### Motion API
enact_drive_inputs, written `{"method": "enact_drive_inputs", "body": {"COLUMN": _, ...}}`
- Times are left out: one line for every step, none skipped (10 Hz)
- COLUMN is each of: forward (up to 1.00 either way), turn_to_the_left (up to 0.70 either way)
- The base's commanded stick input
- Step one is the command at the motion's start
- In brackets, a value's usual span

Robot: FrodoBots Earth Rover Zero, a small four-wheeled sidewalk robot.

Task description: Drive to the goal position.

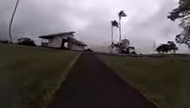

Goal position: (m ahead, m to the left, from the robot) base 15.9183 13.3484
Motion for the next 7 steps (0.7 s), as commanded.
{"method": "enact_drive_inputs", "body": {"forward": 1.0, "turn_to_the_left": 0.0}}
{"method": "enact_drive_inputs", "body": {"forward": 1.0, "turn_to_the_left": 0.0}}
{"method": "enact_drive_inputs", "body": {"forward": 1.0, "turn_to_the_left": 0.0}}
{"method": "enact_drive_inputs", "body": {"forward": 1.0, "turn_to_the_left": 0.0}}
{"method": "enact_drive_inputs", "body": {"forward": 1.0, "turn_to_the_left": 0.0}}
{"method": "enact_drive_inputs", "body": {"forward": 1.0, "turn_to_the_left": 0.0}}
{"method": "enact_drive_inputs", "body": {"forward": 1.0, "turn_to_the_left": 0.0}}
